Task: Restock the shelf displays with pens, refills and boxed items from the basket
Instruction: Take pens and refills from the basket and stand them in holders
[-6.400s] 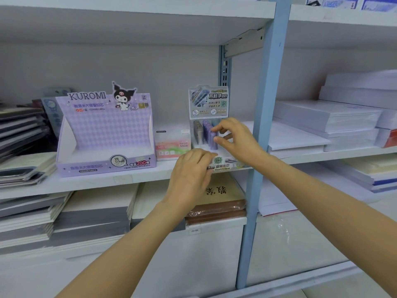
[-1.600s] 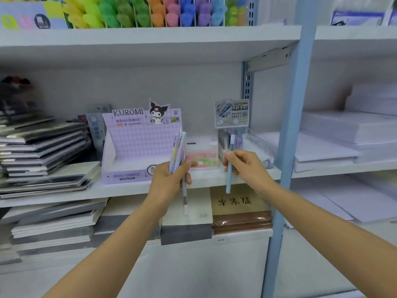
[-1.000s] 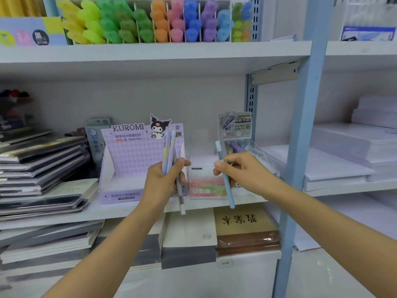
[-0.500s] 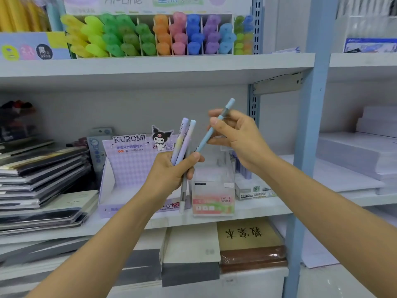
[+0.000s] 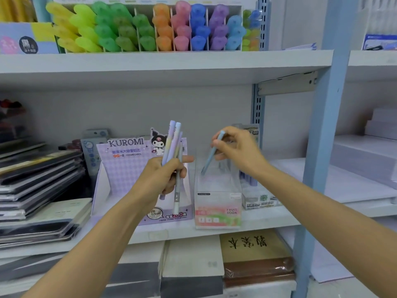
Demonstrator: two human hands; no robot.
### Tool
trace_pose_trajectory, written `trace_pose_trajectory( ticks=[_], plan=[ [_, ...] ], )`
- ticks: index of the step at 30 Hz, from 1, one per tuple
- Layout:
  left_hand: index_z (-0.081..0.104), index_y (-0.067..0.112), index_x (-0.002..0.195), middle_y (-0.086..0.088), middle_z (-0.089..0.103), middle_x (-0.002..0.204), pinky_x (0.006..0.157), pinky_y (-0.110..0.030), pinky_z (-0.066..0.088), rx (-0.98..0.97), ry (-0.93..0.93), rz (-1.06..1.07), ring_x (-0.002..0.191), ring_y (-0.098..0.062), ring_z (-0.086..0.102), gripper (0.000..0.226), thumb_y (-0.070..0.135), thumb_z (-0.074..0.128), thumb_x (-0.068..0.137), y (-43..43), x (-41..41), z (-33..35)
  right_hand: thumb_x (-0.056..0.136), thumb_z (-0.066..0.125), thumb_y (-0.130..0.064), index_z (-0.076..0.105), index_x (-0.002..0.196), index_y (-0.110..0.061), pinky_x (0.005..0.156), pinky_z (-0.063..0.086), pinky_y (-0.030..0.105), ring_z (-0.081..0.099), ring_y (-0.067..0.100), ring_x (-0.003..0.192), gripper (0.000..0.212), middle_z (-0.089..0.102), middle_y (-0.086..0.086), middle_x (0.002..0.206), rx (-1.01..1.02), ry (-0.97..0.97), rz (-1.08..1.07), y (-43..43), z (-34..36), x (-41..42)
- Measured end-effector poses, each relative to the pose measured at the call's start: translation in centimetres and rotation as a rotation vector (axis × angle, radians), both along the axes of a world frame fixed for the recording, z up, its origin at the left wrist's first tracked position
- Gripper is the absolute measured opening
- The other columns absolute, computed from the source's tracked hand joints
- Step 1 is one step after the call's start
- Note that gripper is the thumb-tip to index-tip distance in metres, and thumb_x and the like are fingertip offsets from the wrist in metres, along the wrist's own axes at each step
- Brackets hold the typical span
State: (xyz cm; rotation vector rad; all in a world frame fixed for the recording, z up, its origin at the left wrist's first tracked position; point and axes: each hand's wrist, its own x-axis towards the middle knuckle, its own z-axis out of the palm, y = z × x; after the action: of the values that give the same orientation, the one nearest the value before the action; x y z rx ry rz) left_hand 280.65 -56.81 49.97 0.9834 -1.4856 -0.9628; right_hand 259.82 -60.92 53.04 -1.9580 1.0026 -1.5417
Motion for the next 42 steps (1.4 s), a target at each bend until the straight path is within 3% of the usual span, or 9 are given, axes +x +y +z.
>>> trace_pose_trajectory(
  ticks=[6, 11, 18, 21, 26, 30, 33, 36, 42],
  plan=[
    [0.071, 0.008, 0.081, -0.01, 0.068, 0.081, 0.035, -0.019, 0.024, 0.013, 0.027, 0.013, 0.035, -0.007, 0.025, 0.018, 0.018, 0.062, 0.093, -0.4, 0.2, -0.7, 0.092, 0.06, 0.0, 0.063, 0.092, 0.005, 0.062, 0.06, 0.024, 0.071, 0.028, 0.073, 0.006, 0.067, 0.02, 0.087, -0.014, 0.266, -0.041, -1.7, -0.7, 1.9],
    [0.067, 0.01, 0.108, -0.008, 0.075, 0.084, 0.035, -0.018, 0.026, 0.013, 0.054, 0.001, 0.037, -0.009, 0.025, 0.023, 0.022, 0.067, 0.088, -0.7, 0.4, -1.0, 0.092, 0.061, -0.003, 0.063, 0.094, 0.004, 0.067, 0.061, 0.033, 0.072, 0.025, 0.075, 0.008, 0.068, 0.015, 0.084, 0.009, 0.42, -0.058, -2.6, 0.1, 1.6],
    [0.057, 0.007, 0.09, -0.009, 0.076, 0.092, 0.034, -0.017, 0.026, 0.014, 0.106, -0.006, 0.033, -0.008, 0.023, 0.036, 0.034, 0.072, 0.071, -1.0, 0.2, -0.8, 0.086, 0.072, -0.01, 0.053, 0.094, -0.013, 0.06, 0.06, 0.031, 0.069, 0.019, 0.062, 0.021, 0.063, 0.005, 0.079, -0.126, 0.371, -0.124, -3.1, -0.1, 1.9],
    [0.058, 0.008, 0.088, -0.007, 0.076, 0.094, 0.033, -0.017, 0.025, 0.015, 0.103, 0.001, 0.033, -0.008, 0.022, 0.031, 0.033, 0.071, 0.074, -0.9, 0.1, -1.1, 0.088, 0.069, -0.018, 0.068, 0.09, -0.012, 0.067, 0.055, 0.037, 0.065, 0.02, 0.068, 0.007, 0.061, -0.004, 0.079, -0.313, 0.488, -0.261, -3.1, -0.2, 2.0],
    [0.061, 0.008, 0.088, -0.006, 0.076, 0.094, 0.034, -0.017, 0.025, 0.016, 0.129, 0.029, 0.033, -0.008, 0.022, 0.021, 0.027, 0.069, 0.083, -0.8, 0.0, -1.2, 0.096, 0.058, -0.029, 0.072, 0.111, -0.017, 0.07, 0.043, 0.032, 0.059, 0.022, 0.089, 0.024, 0.053, 0.0, 0.094, -0.294, 0.748, -0.386, -2.4, -0.5, 1.9],
    [0.067, 0.008, 0.087, -0.007, 0.076, 0.089, 0.034, -0.018, 0.025, 0.01, 0.139, 0.035, 0.035, -0.008, 0.023, 0.018, 0.025, 0.07, 0.084, -0.5, -0.1, -1.2, 0.097, 0.057, -0.027, 0.064, 0.124, -0.015, 0.082, 0.047, 0.029, 0.057, 0.019, 0.089, 0.031, 0.061, 0.003, 0.101, -0.177, 0.426, -0.185, -0.8, -0.1, 1.6],
    [0.072, 0.012, 0.078, -0.011, 0.063, 0.067, 0.035, -0.019, 0.024, -0.006, 0.139, 0.051, 0.035, -0.011, 0.023, 0.019, 0.031, 0.075, 0.076, -0.3, -0.5, -0.9, 0.096, 0.057, -0.024, 0.062, 0.123, -0.011, 0.062, 0.045, 0.021, 0.06, 0.014, 0.078, 0.029, 0.068, 0.005, 0.1, 0.058, 0.089, 0.194, 1.0, 0.4, 1.5],
    [0.073, 0.014, 0.075, -0.007, 0.046, 0.05, 0.035, -0.019, 0.024, -0.014, 0.106, 0.026, 0.036, -0.013, 0.021, 0.031, 0.043, 0.077, 0.063, -0.1, -0.9, -0.6, 0.093, 0.061, -0.013, 0.065, 0.109, -0.004, 0.054, 0.044, 0.022, 0.059, 0.012, 0.064, 0.019, 0.067, 0.002, 0.081, 0.089, 0.021, 0.317, 1.9, 0.5, 1.9],
    [0.074, 0.015, 0.083, -0.007, 0.075, 0.084, 0.035, -0.018, 0.026, 0.0, 0.079, 0.029, 0.036, -0.009, 0.026, 0.032, 0.041, 0.077, 0.065, 0.5, -0.2, -0.9, 0.094, 0.059, -0.004, 0.063, 0.091, -0.002, 0.056, 0.053, 0.019, 0.065, 0.013, 0.059, 0.005, 0.067, 0.003, 0.068, 0.059, -0.341, 0.23, 1.6, 1.6, -0.1]
  ],
)
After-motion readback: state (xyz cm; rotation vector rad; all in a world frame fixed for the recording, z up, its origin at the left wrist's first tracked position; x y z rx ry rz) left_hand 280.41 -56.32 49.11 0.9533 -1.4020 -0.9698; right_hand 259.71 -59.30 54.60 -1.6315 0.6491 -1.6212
